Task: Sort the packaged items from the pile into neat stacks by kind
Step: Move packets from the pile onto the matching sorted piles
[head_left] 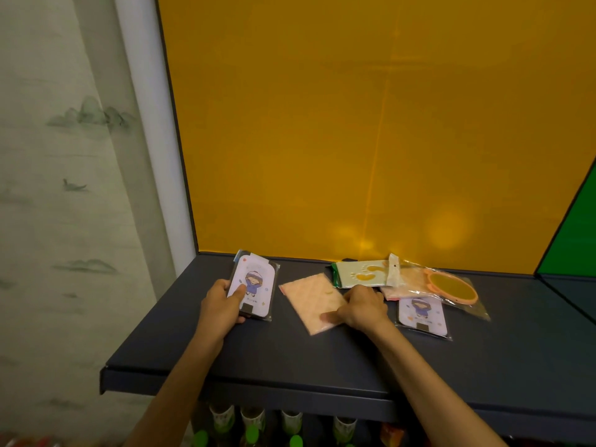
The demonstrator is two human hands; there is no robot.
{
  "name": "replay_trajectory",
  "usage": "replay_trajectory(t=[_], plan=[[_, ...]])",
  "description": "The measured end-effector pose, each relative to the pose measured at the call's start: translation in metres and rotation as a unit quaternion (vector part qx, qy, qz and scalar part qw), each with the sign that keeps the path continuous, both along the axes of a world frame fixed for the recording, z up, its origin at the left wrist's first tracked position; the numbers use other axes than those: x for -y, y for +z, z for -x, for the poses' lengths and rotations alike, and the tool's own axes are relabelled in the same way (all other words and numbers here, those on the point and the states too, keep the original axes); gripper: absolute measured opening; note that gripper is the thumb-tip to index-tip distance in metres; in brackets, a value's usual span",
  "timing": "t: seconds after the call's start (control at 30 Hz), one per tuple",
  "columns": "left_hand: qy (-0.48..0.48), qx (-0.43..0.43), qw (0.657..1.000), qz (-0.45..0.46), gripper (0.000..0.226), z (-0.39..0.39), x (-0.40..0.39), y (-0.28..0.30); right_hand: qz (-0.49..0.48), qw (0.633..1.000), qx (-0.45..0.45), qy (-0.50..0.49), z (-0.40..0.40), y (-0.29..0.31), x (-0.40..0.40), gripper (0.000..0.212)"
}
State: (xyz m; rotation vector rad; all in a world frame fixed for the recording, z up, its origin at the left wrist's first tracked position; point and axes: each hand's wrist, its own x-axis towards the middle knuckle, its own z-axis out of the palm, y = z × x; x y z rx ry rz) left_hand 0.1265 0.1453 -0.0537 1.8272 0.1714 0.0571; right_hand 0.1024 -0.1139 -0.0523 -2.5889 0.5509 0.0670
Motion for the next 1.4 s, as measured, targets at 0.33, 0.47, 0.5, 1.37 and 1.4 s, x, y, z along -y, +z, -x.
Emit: replay_trajectory(t=[0.33, 0.47, 0.5, 1.37, 1.4], plan=[[-0.037, 0.008, 0.996, 0.086, 0.023, 0.012, 0.019, 0.007, -0.305, 0.951, 0.015, -0.053, 0.018, 0.029, 0.017, 0.053], [-0.075, -0.008, 0.985, 0.156, 0.011, 0.019, 0.044, 0.020, -0.411, 0.908, 0.057, -0.053, 0.044, 0.036, 0.034, 0.029], [-0.086, -0.010, 0.983, 0.165, 0.009, 0.021, 0.053, 0.024, -0.442, 0.891, 0.077, -0.065, 0.052, 0.036, 0.041, 0.027], [-0.299, -0.059, 0.935, 0.181, 0.021, 0.241, 0.465, 0.046, -0.503, 0.767, 0.351, -0.187, 0.350, 0.033, 0.416, 0.020], [-0.299, -0.057, 0.935, 0.182, 0.021, 0.252, 0.482, 0.047, -0.506, 0.764, 0.353, -0.190, 0.363, 0.033, 0.431, 0.020]])
